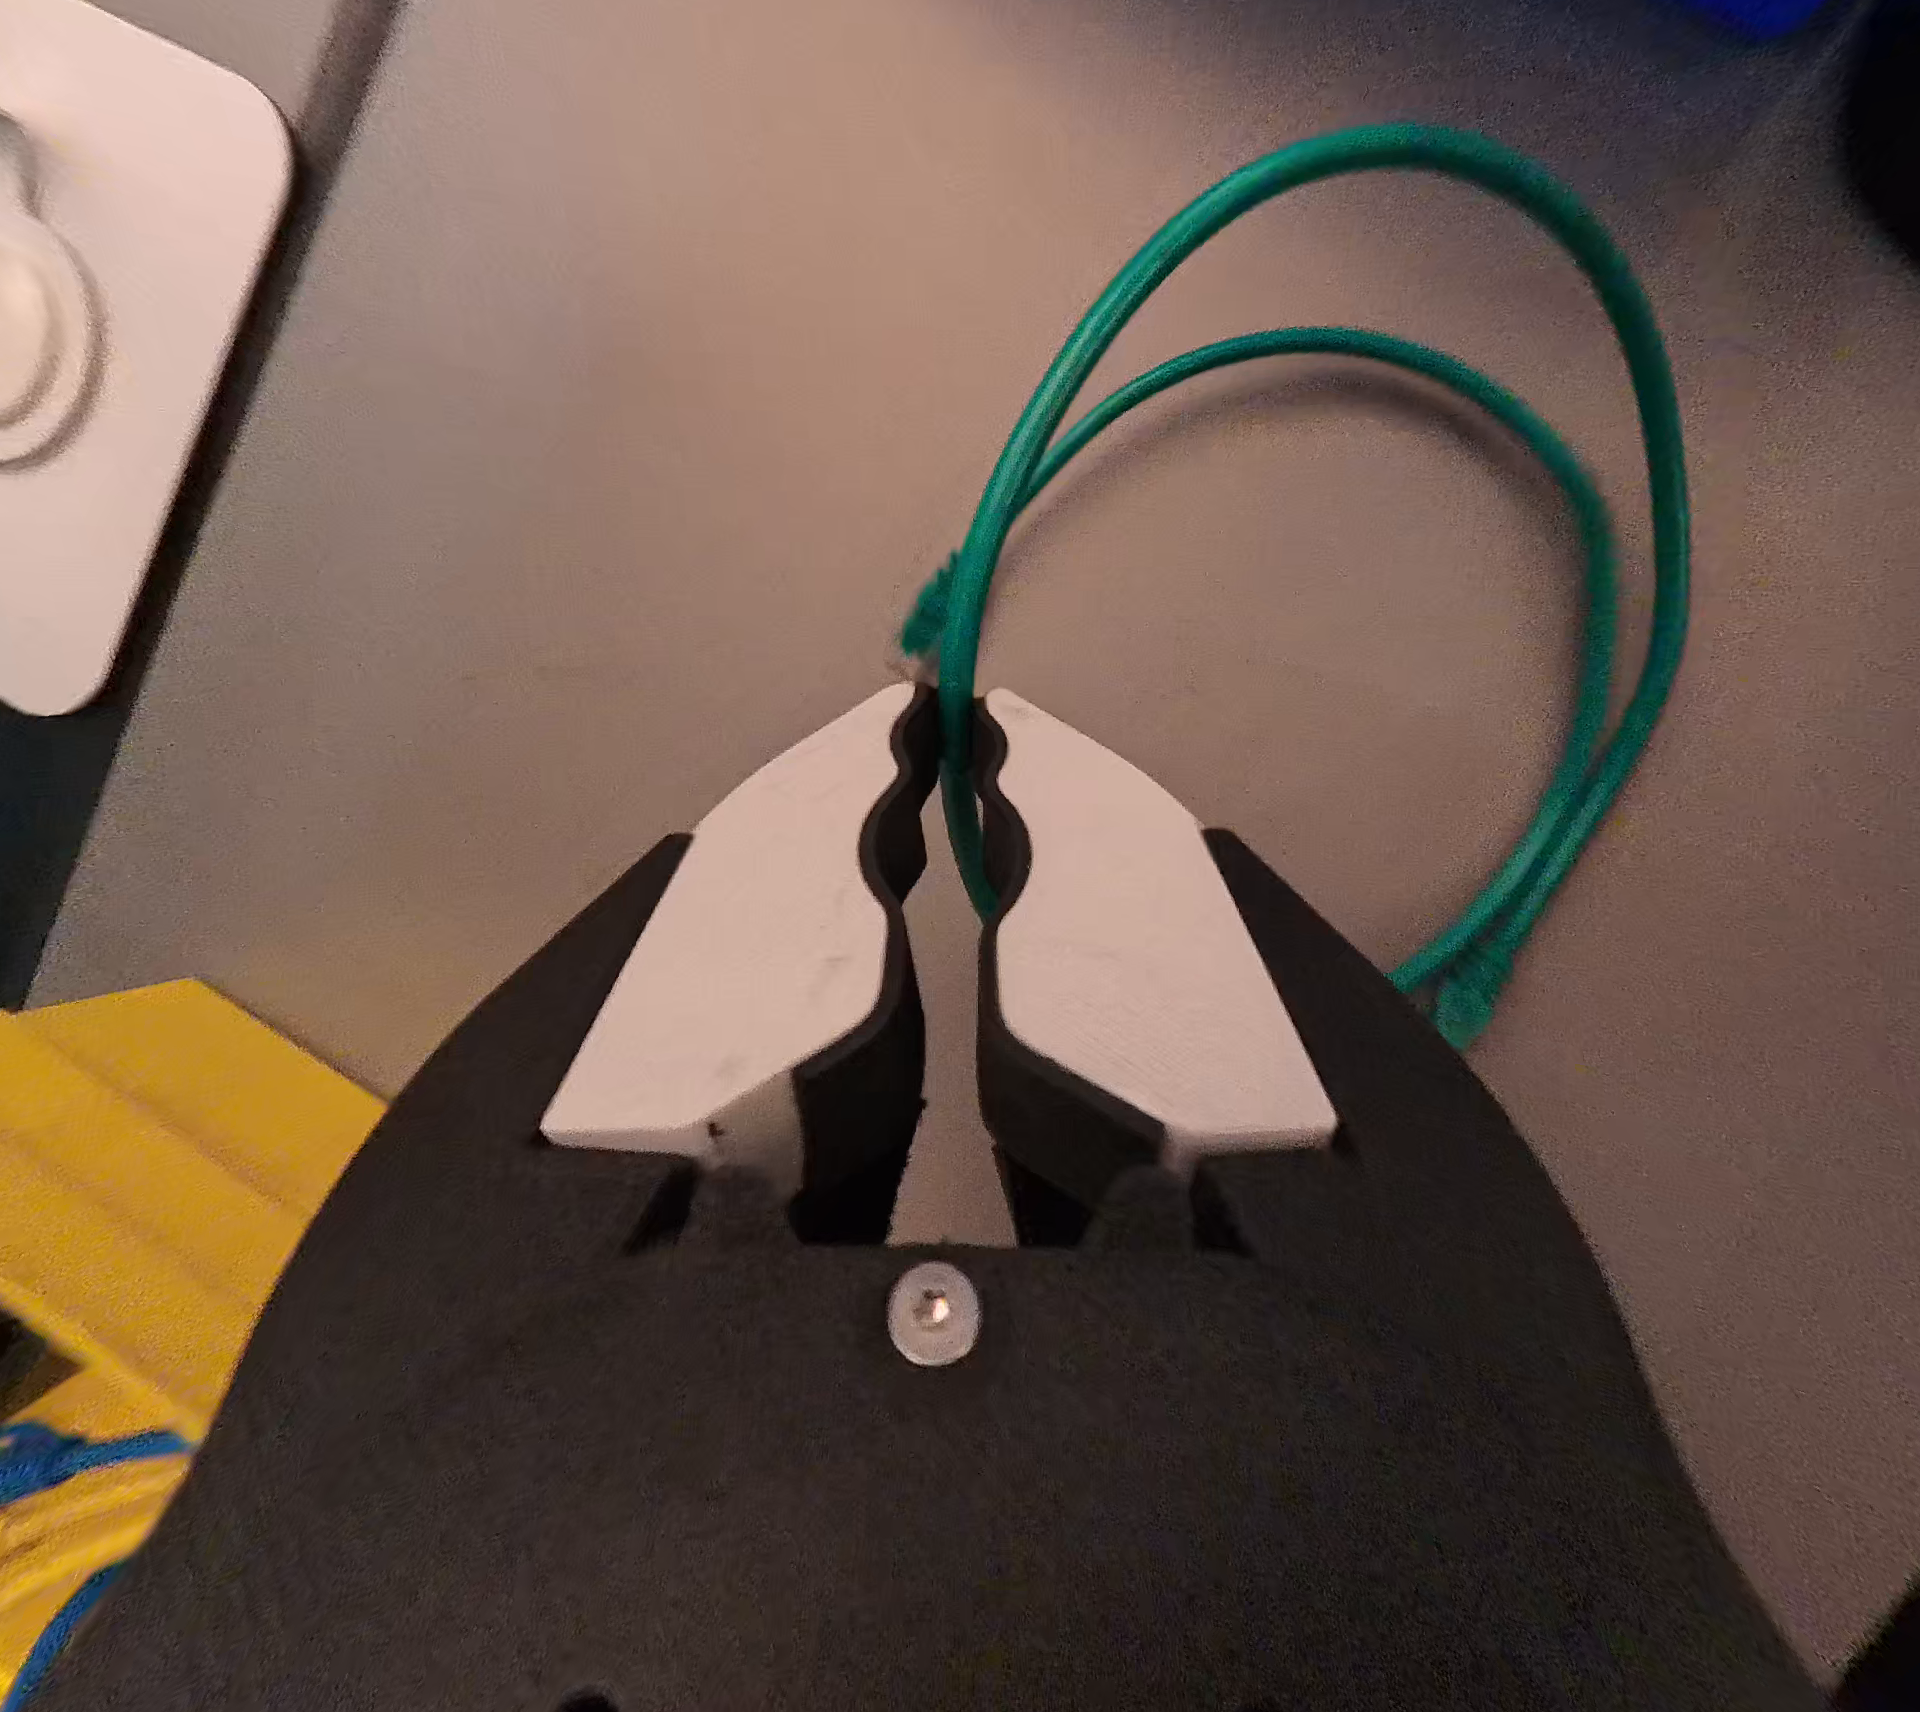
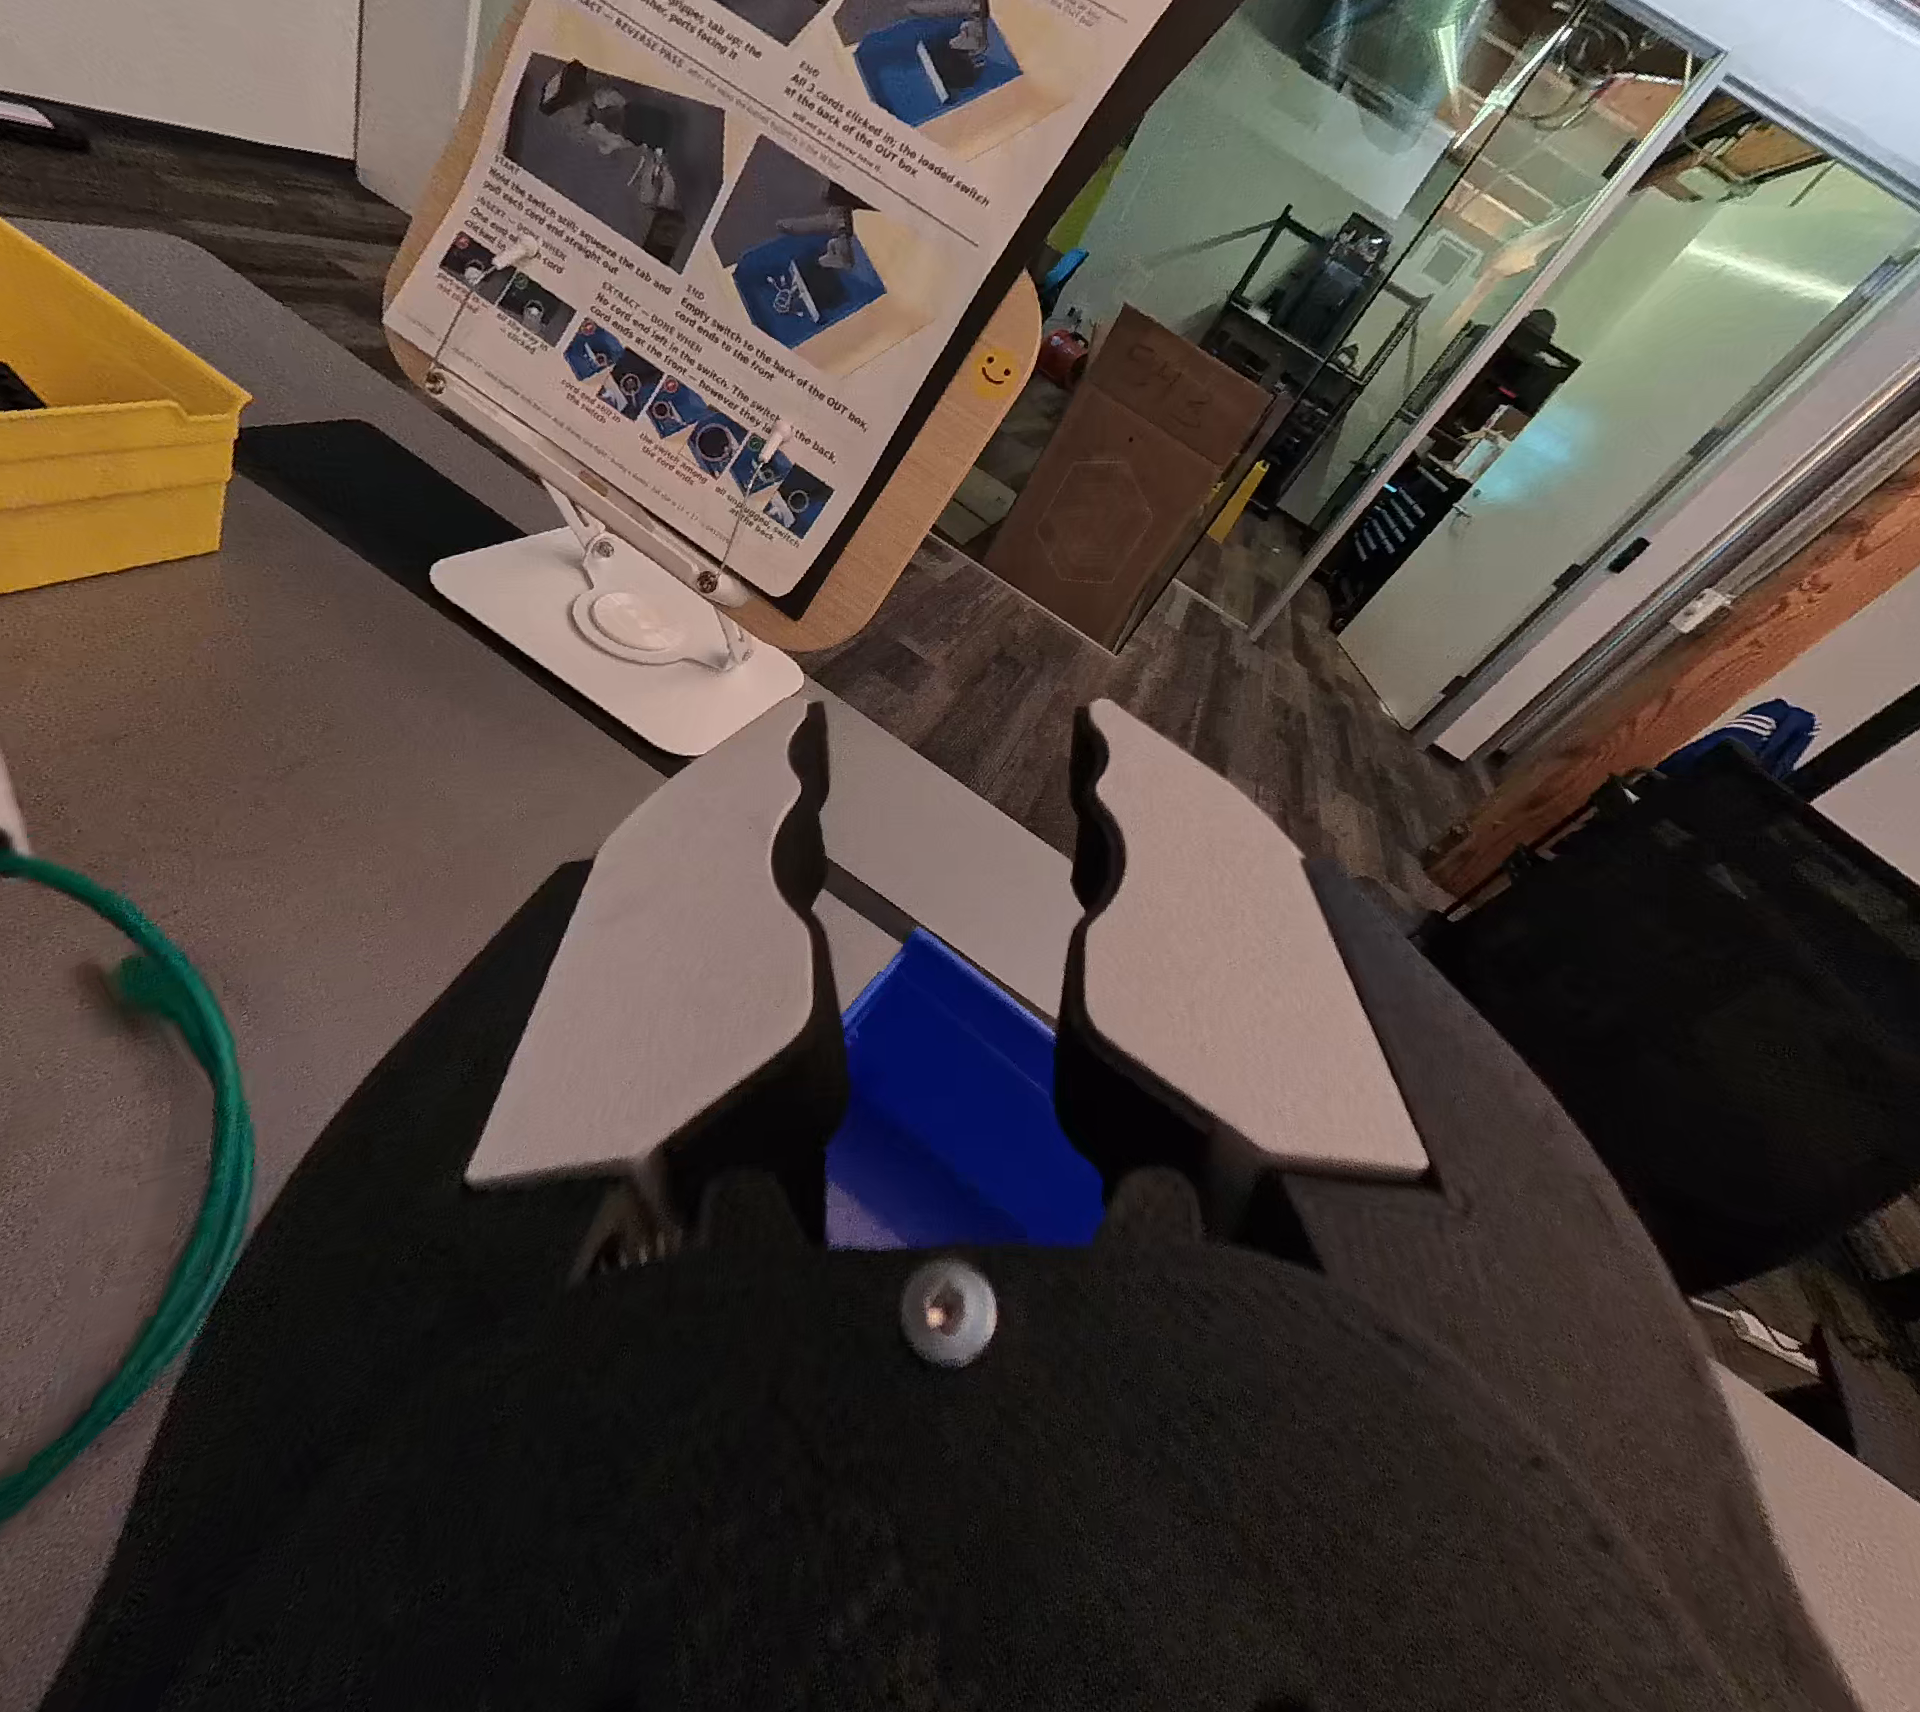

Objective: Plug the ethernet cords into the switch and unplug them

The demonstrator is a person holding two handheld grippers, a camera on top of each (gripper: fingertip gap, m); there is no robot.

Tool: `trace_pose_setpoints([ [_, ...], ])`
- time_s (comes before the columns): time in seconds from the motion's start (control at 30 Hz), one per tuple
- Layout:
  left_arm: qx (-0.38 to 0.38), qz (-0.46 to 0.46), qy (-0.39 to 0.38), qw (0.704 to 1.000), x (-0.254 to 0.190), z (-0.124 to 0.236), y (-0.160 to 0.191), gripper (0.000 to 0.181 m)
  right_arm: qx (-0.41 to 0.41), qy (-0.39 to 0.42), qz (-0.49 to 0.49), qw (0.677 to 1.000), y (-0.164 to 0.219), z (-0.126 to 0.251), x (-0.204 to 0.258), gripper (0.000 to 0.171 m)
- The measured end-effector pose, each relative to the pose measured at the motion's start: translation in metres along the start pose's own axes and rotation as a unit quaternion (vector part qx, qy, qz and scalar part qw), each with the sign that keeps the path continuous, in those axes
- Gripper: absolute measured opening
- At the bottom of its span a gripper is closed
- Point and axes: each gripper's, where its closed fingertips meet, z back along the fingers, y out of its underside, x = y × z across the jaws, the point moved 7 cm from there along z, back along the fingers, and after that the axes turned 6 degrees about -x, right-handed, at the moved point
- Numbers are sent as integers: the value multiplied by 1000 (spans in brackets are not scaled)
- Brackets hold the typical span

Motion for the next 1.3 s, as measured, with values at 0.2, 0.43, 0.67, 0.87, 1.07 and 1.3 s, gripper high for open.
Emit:
trace_pose_setpoints([
  [0.2,20,2,38,999,-5,-41,11,24,28,-17,-6,999,13,-12,3,46],
  [0.43,-134,-25,-112,984,104,86,10,40,29,-14,-5,999,18,-10,-4,47],
  [0.67,47,-135,-42,989,230,88,96,41,34,-14,-30,999,28,-16,-10,47],
  [0.87,197,-143,35,969,264,28,151,49,70,-2,1,998,36,-21,-11,47],
  [1.07,241,-168,58,954,273,11,160,28,81,-12,11,997,39,-25,-7,47],
  [1.3,216,-158,-52,962,281,70,139,26,65,-14,16,998,33,-17,-11,47],
])
